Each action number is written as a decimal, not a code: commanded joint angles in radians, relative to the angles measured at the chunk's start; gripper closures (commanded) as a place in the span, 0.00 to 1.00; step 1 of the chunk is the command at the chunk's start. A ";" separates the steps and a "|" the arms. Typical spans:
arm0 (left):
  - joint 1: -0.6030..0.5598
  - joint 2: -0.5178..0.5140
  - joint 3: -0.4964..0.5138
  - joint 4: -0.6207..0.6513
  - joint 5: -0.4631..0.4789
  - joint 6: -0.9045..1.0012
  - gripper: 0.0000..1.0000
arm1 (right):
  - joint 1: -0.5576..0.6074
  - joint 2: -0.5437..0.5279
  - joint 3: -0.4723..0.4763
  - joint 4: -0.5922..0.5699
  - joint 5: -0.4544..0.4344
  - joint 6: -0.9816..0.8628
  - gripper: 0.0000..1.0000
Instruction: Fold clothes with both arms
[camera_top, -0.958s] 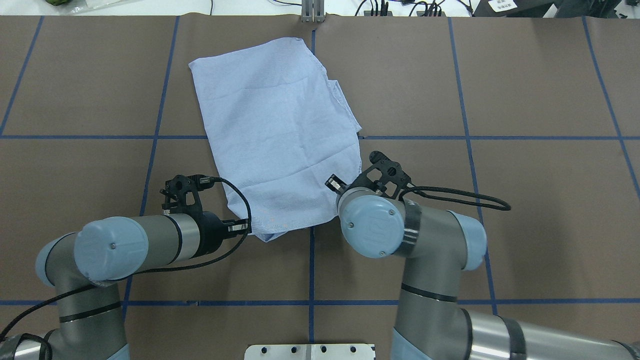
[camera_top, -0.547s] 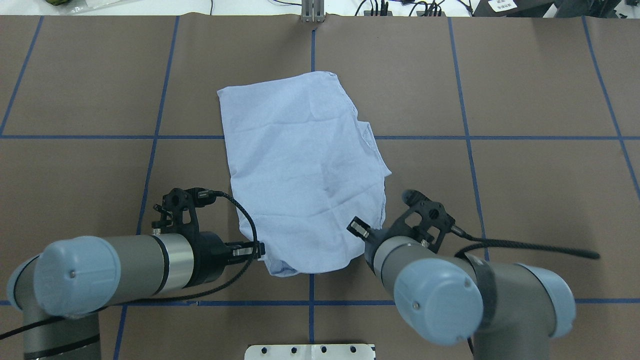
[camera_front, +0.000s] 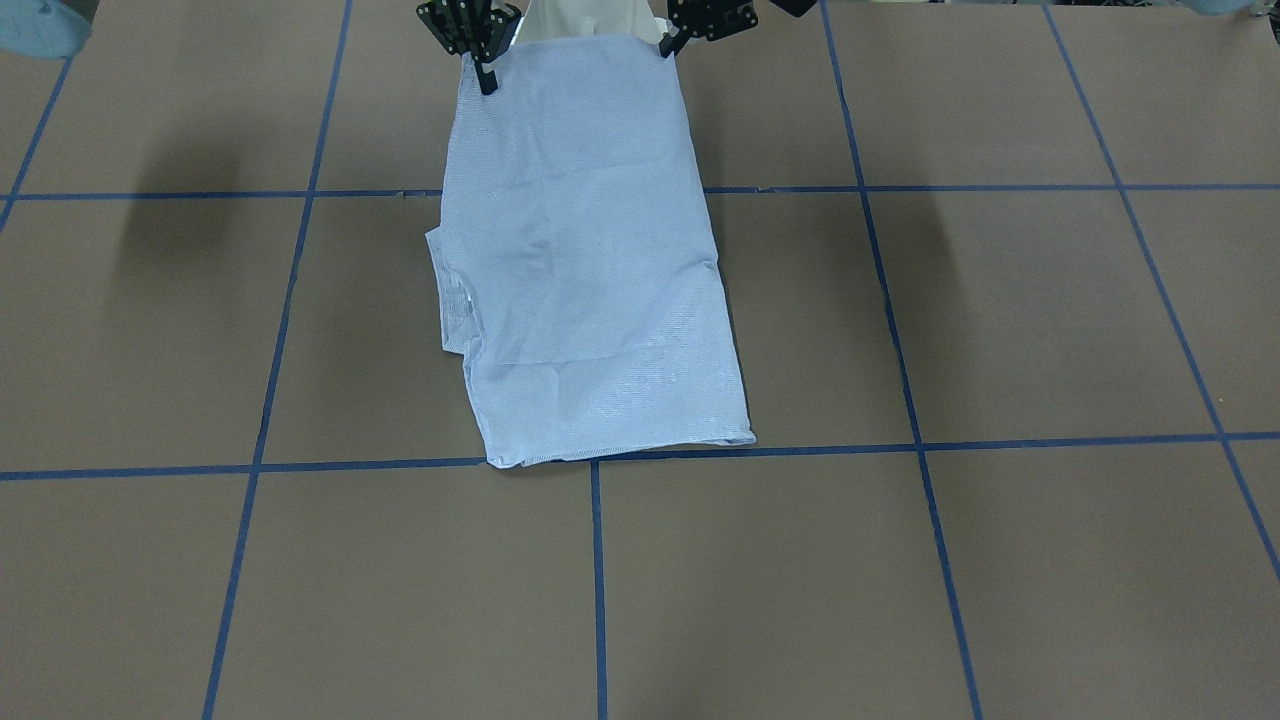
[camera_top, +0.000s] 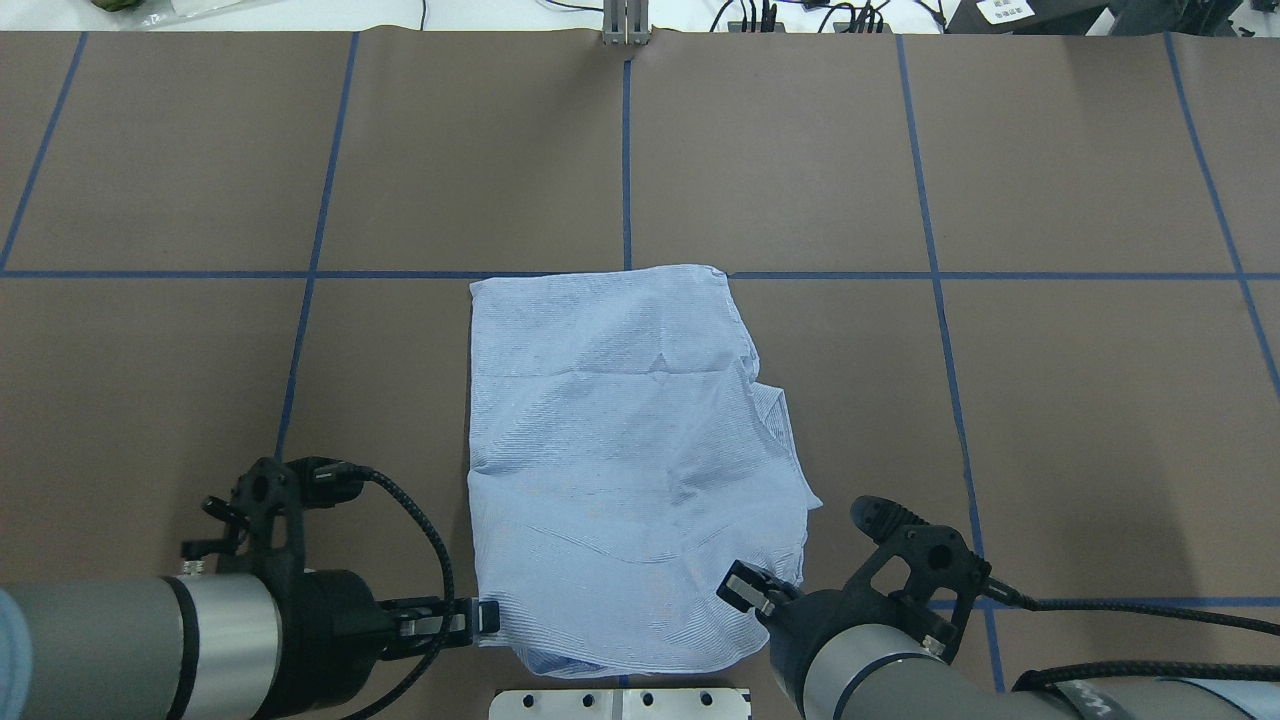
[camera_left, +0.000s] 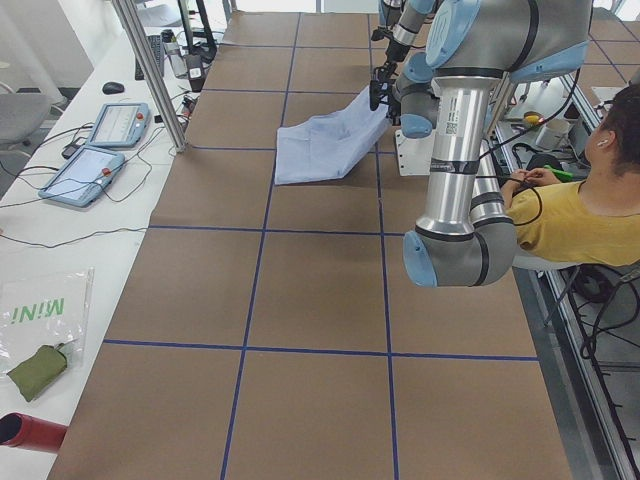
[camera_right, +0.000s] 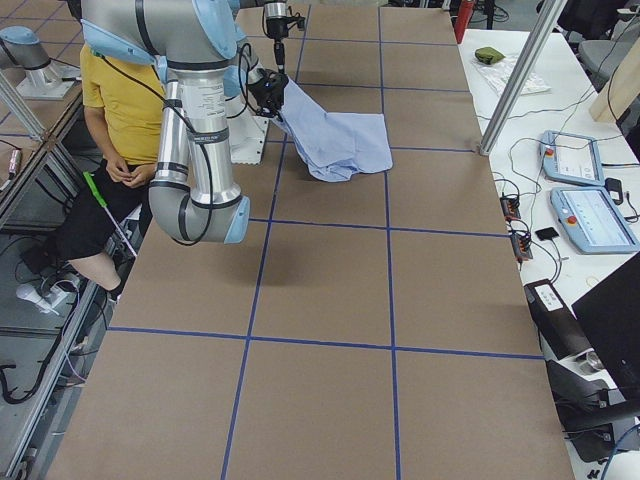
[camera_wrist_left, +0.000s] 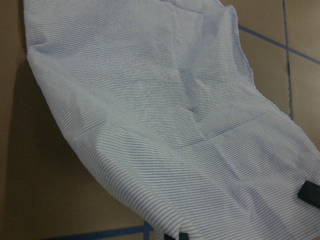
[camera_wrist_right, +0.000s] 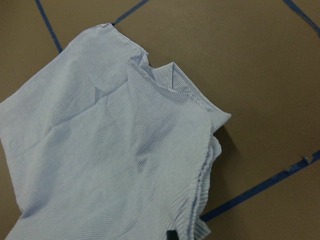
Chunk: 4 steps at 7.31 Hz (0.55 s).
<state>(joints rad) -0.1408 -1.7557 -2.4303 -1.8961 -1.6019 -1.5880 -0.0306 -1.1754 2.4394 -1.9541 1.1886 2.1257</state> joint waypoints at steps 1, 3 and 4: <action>-0.011 -0.010 -0.044 0.068 -0.021 -0.003 1.00 | 0.029 0.006 0.001 -0.022 -0.001 -0.010 1.00; -0.072 -0.016 -0.017 0.078 -0.021 0.011 1.00 | 0.110 0.060 -0.058 -0.022 0.011 -0.047 1.00; -0.123 -0.043 0.025 0.087 -0.021 0.013 1.00 | 0.154 0.101 -0.104 -0.020 0.016 -0.081 1.00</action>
<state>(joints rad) -0.2111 -1.7763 -2.4433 -1.8183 -1.6223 -1.5791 0.0739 -1.1163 2.3829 -1.9755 1.1986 2.0814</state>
